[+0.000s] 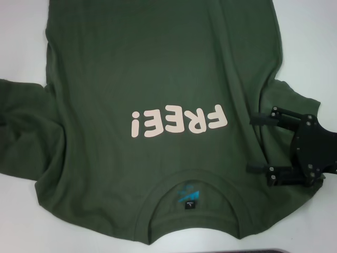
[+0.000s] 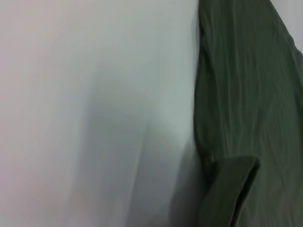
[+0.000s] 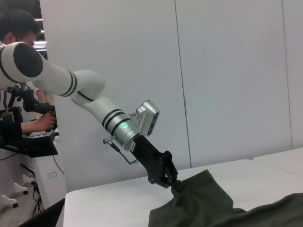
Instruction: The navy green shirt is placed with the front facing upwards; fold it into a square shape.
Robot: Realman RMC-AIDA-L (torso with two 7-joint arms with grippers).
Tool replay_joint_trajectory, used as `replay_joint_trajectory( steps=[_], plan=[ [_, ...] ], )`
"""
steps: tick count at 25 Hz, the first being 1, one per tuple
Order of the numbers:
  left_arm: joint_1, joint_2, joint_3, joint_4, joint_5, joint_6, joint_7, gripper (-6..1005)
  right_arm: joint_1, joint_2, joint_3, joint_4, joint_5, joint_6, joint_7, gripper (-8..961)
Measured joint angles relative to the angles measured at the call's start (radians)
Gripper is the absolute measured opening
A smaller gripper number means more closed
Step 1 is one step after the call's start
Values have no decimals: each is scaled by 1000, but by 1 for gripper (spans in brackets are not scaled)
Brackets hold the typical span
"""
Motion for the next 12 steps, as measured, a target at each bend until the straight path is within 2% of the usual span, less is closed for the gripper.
replay_joint_trajectory(
  steps=[12],
  plan=[
    [-1,12,-24,40,-4,29,-20,79,1,0,5,0,1,2,0,926]
  ],
)
